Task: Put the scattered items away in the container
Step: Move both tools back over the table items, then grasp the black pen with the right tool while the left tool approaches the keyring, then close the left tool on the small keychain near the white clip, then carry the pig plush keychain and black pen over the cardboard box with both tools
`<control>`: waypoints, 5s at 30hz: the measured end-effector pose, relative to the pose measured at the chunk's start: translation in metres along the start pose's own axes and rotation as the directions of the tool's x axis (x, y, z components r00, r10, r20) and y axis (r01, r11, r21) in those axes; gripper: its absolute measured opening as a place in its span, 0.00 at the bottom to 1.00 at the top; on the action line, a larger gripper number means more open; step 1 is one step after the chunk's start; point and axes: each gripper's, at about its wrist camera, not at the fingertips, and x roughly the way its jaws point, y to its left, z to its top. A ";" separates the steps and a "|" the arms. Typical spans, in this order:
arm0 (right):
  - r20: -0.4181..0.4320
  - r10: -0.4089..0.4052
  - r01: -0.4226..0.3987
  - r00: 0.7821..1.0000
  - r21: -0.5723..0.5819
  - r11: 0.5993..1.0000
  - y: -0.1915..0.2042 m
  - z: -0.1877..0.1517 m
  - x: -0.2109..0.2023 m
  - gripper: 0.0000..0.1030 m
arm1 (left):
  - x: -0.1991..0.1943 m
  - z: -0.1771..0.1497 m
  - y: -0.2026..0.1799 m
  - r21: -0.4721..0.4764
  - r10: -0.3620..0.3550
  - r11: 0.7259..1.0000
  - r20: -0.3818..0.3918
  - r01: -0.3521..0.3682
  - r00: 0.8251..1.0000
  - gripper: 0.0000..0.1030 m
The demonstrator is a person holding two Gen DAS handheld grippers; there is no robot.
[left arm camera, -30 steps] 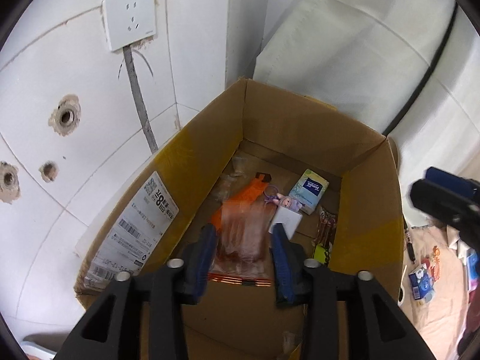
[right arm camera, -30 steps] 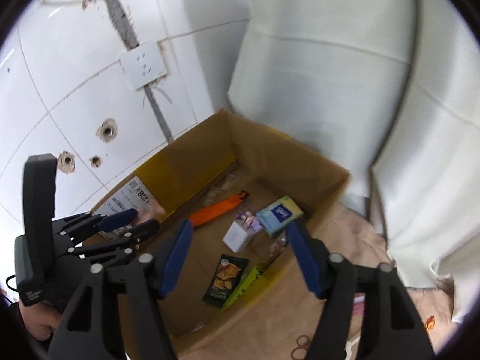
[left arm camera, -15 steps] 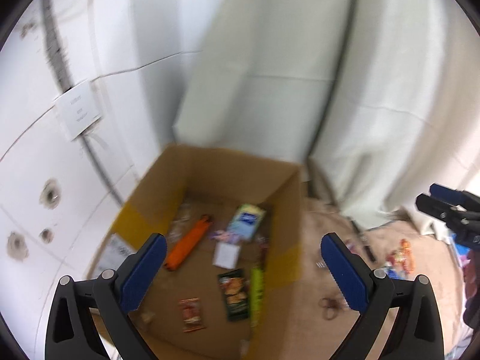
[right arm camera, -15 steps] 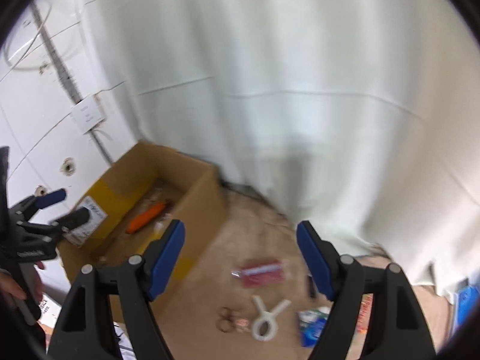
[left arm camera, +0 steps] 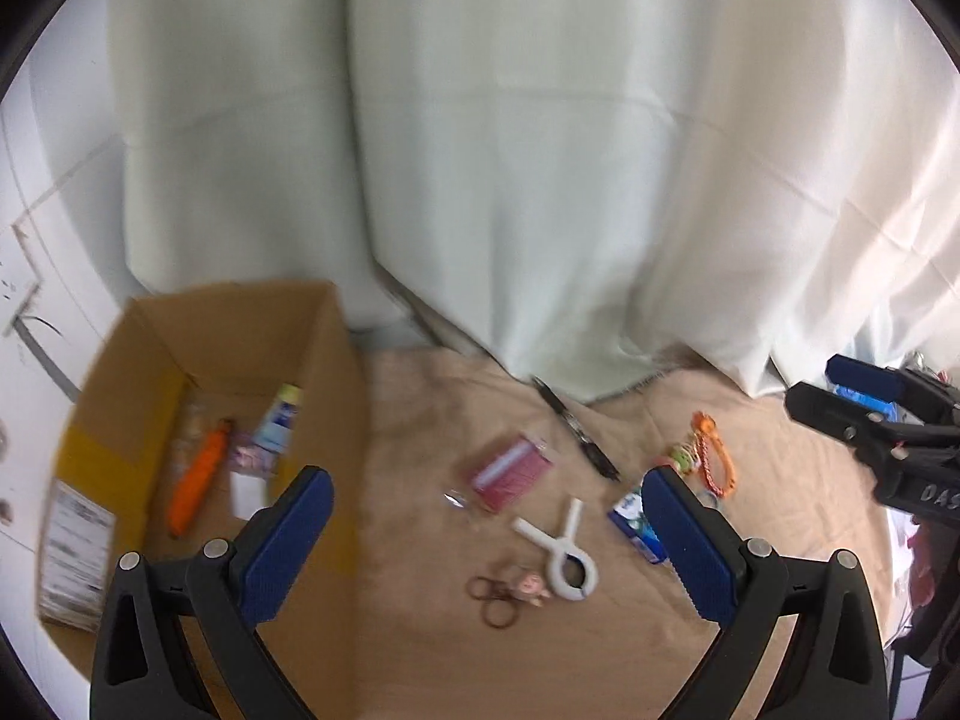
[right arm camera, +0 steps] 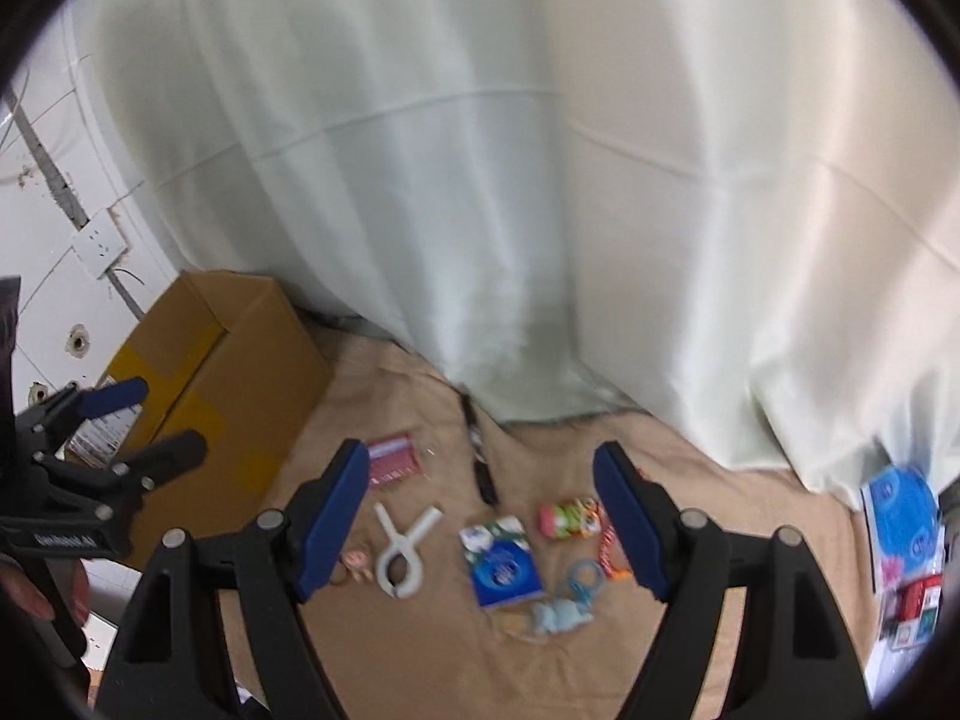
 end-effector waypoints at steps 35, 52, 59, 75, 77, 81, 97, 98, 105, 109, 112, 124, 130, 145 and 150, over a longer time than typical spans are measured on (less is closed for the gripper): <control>-0.224 0.023 -0.041 0.974 -0.073 0.997 -0.001 -0.029 0.148 0.78 | 0.152 -0.114 -0.001 -0.173 -0.037 0.985 -0.185 0.004 0.982 0.64; -0.344 -0.006 -0.042 0.939 -0.131 0.990 0.010 -0.015 0.223 0.53 | 0.157 -0.123 0.000 -0.186 -0.078 0.981 -0.137 0.051 0.987 0.64; -0.366 -0.026 -0.024 0.930 -0.130 0.991 0.008 -0.021 0.238 0.53 | 0.159 -0.122 -0.002 -0.159 -0.077 0.986 -0.143 0.054 0.987 0.66; -0.333 -0.016 -0.026 0.943 -0.119 0.993 -0.005 -0.019 0.220 0.17 | 0.159 -0.126 -0.012 -0.062 -0.020 0.998 -0.124 0.012 0.992 0.52; -0.313 -0.009 -0.027 0.950 -0.109 0.994 -0.007 -0.019 0.209 0.17 | 0.155 -0.123 0.000 -0.125 -0.084 0.990 -0.114 0.070 0.990 0.35; -0.276 0.009 -0.031 0.961 -0.075 0.997 -0.011 -0.020 0.185 0.17 | 0.152 -0.120 0.015 -0.184 -0.125 0.978 -0.132 0.100 0.983 0.35; -0.149 0.060 -0.059 0.987 0.007 0.998 -0.015 -0.037 0.079 0.17 | 0.073 -0.096 0.007 -0.136 -0.127 0.984 -0.094 0.114 0.987 0.35; -0.142 0.059 -0.058 0.988 0.009 0.998 -0.018 -0.041 0.069 0.17 | 0.065 -0.093 0.006 -0.129 -0.124 0.985 -0.086 0.112 0.989 0.35; -0.112 0.039 -0.035 0.993 0.033 0.999 -0.033 -0.063 0.025 0.17 | 0.021 -0.072 0.000 -0.061 -0.101 0.993 0.000 0.101 0.995 0.35; -0.117 0.040 -0.034 0.992 0.055 0.998 -0.037 -0.070 0.026 0.17 | 0.036 -0.078 0.003 -0.067 -0.087 0.994 -0.009 0.086 0.996 0.36; -0.130 0.047 -0.039 0.990 0.061 0.997 -0.038 -0.076 0.026 0.17 | 0.066 -0.095 0.009 -0.126 -0.102 0.988 -0.102 0.089 0.989 0.36; -0.152 0.062 -0.048 0.986 0.094 0.994 -0.032 -0.092 0.027 0.17 | 0.140 -0.128 0.014 -0.202 -0.093 0.978 -0.222 0.047 0.971 0.36; -0.156 0.060 -0.045 0.986 0.097 0.994 -0.034 -0.093 0.027 0.17 | 0.151 -0.123 0.009 -0.165 -0.077 0.986 -0.233 0.039 0.969 0.40; -0.138 0.073 -0.061 0.988 0.095 0.994 -0.033 -0.089 0.022 0.17 | 0.128 -0.107 0.010 -0.123 -0.115 0.988 -0.209 0.091 0.971 0.33; -0.084 0.088 -0.082 0.993 0.066 0.994 -0.023 -0.072 0.002 0.17 | 0.068 -0.078 0.004 -0.100 -0.123 0.989 -0.120 0.111 0.985 0.33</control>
